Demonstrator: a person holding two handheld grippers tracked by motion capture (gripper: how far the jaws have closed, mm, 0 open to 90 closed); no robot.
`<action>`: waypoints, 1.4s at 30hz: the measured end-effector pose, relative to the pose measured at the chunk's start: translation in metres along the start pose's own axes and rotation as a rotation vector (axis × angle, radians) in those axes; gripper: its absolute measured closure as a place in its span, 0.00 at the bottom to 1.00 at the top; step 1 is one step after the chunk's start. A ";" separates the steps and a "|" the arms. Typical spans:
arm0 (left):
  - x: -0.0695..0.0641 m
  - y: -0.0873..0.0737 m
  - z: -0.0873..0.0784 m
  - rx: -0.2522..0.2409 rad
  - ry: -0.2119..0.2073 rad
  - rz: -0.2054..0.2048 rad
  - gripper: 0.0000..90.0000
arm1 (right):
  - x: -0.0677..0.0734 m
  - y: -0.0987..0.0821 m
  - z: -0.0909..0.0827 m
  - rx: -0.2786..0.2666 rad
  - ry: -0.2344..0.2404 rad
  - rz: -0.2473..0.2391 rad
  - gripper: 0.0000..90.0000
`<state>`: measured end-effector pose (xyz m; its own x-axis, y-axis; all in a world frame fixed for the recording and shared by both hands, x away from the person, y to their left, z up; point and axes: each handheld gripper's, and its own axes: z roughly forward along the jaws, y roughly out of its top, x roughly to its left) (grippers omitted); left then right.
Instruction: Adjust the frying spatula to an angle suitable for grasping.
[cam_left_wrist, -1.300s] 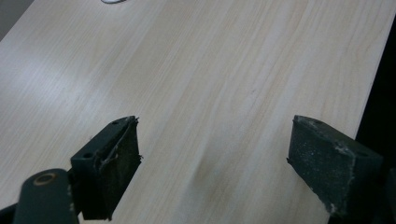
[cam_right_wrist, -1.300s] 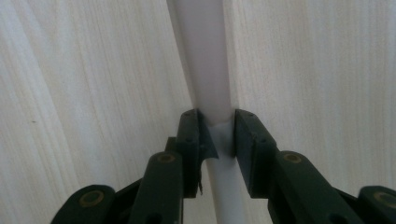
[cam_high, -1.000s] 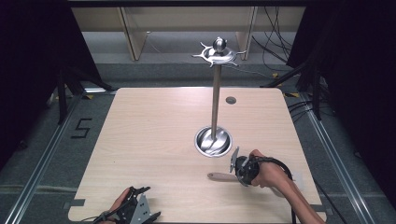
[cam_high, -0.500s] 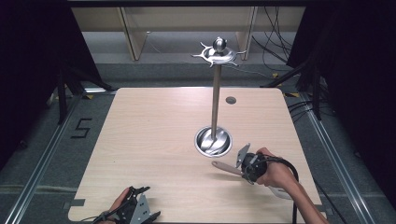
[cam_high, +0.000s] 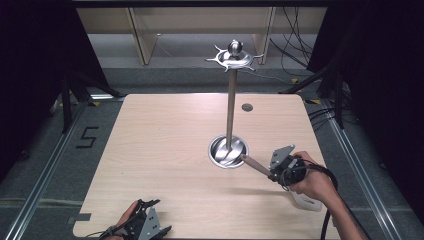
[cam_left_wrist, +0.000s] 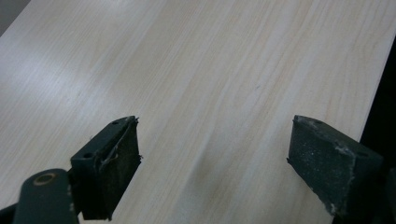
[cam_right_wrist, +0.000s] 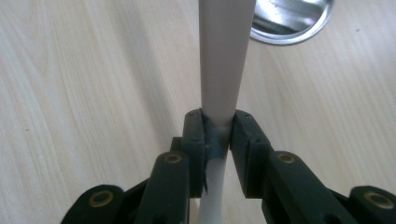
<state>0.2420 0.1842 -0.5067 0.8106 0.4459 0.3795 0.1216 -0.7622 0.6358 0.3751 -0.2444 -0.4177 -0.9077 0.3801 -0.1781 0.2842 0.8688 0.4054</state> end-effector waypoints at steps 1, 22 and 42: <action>0.000 0.000 0.000 0.000 0.000 0.000 0.17 | -0.001 -0.001 -0.003 -0.011 -0.007 0.003 0.85; -0.001 -0.001 0.001 -0.004 0.008 -0.011 0.17 | -0.022 -0.023 -0.051 -0.298 -0.079 0.152 0.85; -0.001 -0.001 0.002 0.002 0.001 -0.002 0.17 | -0.034 -0.027 -0.067 -0.598 -0.062 0.215 0.85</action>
<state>0.2422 0.1830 -0.5093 0.8098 0.4483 0.3786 0.1247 -0.7620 0.6354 0.3773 -0.3019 -0.3622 -0.8249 0.5595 -0.0812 0.2205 0.4508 0.8650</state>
